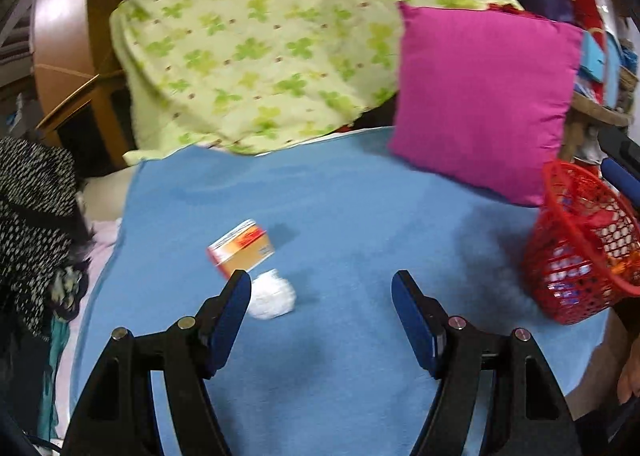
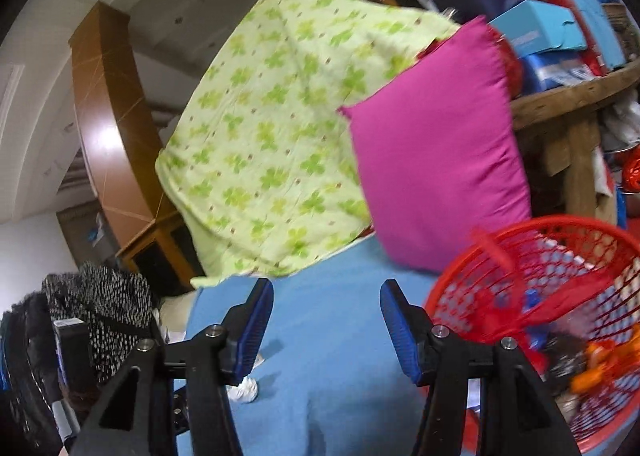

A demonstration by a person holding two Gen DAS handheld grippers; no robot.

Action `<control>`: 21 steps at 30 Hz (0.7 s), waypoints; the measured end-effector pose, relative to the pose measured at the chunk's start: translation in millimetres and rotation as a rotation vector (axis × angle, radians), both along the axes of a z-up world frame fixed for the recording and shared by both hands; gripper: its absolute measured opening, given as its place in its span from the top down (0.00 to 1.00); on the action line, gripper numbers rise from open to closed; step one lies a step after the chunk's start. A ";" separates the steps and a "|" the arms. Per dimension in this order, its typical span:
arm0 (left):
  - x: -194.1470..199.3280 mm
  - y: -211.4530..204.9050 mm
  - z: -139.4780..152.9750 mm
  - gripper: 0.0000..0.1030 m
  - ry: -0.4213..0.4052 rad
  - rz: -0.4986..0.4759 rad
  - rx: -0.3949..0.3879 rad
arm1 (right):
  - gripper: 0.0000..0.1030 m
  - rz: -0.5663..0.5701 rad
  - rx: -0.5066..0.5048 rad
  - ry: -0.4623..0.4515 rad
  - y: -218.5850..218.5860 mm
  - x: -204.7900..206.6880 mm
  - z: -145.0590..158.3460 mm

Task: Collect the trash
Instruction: 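Move both tools back over the box and tissue on the blanket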

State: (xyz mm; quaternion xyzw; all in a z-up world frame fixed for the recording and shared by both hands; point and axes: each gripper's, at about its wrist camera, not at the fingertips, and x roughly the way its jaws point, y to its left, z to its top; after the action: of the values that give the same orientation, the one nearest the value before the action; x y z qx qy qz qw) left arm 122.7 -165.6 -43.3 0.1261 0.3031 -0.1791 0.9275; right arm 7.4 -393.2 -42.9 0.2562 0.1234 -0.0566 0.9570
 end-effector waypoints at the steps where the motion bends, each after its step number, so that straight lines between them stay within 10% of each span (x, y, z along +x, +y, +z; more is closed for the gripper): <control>1: 2.7 5.7 -2.3 0.29 0.003 0.013 0.000 | 0.42 0.009 -0.005 0.013 5.8 5.6 -1.8; 21: 47.4 77.0 -53.1 0.29 0.061 0.159 -0.037 | 0.40 0.175 -0.145 0.162 96.8 73.4 -27.9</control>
State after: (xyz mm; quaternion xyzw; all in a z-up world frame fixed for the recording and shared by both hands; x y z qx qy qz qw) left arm 170.1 -88.7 -96.4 0.0789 0.3369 -0.1142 0.9312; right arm 80.8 -296.4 -70.8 0.1691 0.2176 -0.0021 0.9613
